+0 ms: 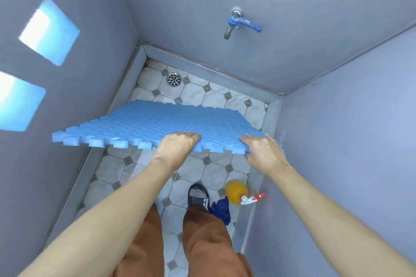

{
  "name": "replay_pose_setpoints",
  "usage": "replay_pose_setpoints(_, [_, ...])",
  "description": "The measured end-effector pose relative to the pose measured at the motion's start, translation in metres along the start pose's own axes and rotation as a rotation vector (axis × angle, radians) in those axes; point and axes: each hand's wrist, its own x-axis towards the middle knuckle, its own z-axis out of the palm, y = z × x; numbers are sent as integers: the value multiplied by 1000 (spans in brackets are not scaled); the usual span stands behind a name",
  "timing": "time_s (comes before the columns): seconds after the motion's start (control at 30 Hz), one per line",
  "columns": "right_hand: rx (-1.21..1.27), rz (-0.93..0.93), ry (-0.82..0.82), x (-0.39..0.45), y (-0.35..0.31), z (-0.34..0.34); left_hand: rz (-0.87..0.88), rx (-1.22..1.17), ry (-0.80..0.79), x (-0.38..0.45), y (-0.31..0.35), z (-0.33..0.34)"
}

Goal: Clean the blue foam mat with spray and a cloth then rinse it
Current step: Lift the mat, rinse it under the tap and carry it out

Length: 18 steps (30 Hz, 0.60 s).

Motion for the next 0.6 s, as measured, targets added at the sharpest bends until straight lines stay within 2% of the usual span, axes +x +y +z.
replay_pose_setpoints(0.13, [-98, -116, 22, -20, 0, -39, -116, -42, -29, -35, 22, -30])
replay_pose_setpoints(0.3, [-210, -242, 63, -55, -30, -68, -217, -116, -45, -91, 28, -41])
replay_pose_setpoints(0.6, [-420, -495, 10, -99, -130, -94, -409, -279, -57, -214, -9, -34])
